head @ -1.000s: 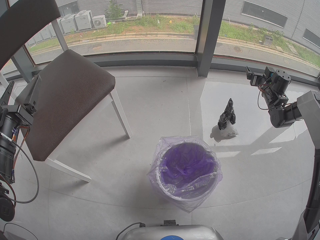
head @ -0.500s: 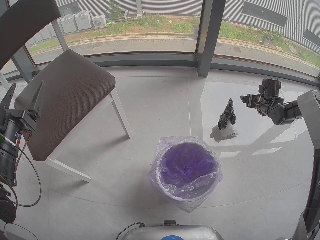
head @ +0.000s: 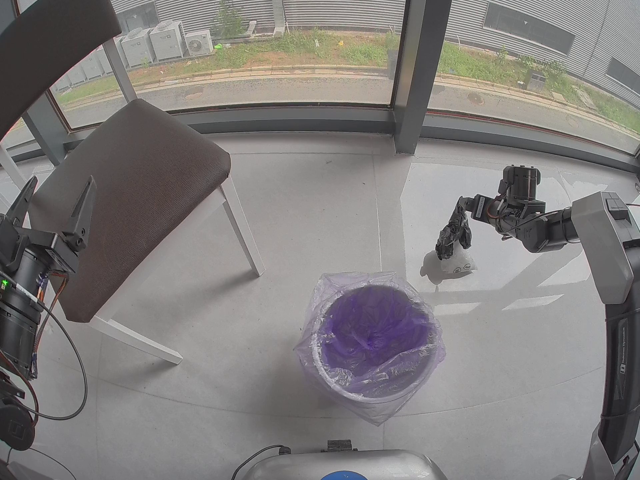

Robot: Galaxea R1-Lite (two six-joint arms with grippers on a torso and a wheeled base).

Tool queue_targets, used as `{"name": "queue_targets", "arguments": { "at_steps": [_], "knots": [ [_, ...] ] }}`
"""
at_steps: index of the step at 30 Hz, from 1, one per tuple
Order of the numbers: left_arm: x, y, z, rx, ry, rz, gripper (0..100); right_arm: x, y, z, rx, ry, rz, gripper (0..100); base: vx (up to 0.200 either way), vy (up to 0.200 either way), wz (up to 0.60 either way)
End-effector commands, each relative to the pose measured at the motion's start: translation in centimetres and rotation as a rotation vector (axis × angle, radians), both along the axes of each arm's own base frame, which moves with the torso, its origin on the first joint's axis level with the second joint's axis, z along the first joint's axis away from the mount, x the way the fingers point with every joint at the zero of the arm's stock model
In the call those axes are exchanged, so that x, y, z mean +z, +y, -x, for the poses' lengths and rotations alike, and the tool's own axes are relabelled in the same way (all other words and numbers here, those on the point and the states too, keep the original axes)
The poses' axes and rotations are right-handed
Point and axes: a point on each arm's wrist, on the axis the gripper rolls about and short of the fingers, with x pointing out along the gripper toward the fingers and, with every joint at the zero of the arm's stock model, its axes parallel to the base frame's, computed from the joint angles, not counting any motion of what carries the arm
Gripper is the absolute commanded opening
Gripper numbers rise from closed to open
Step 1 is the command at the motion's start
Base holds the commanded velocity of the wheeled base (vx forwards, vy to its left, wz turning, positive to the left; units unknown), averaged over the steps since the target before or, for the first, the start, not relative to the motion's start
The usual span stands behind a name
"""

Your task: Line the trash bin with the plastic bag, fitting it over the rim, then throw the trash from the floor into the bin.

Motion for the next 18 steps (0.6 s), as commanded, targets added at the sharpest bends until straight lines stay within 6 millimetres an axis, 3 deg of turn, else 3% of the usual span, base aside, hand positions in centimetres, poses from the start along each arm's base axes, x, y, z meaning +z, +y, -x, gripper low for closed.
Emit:
{"name": "queue_targets", "arguments": {
  "at_steps": [1, 18],
  "knots": [
    [0.1, 0.1, 0.2, 0.003, -0.017, 0.001, 100, -1.3, 0.8, -0.9, 0.002, 0.000, -0.017, 100, 0.000, 0.000, 0.00],
    [0.1, 0.0, 0.2, -0.002, -0.016, -0.002, 100, -6.9, 0.6, -4.1, -0.012, 0.007, -0.041, 100, 0.000, 0.000, 0.00]
  ]
}}
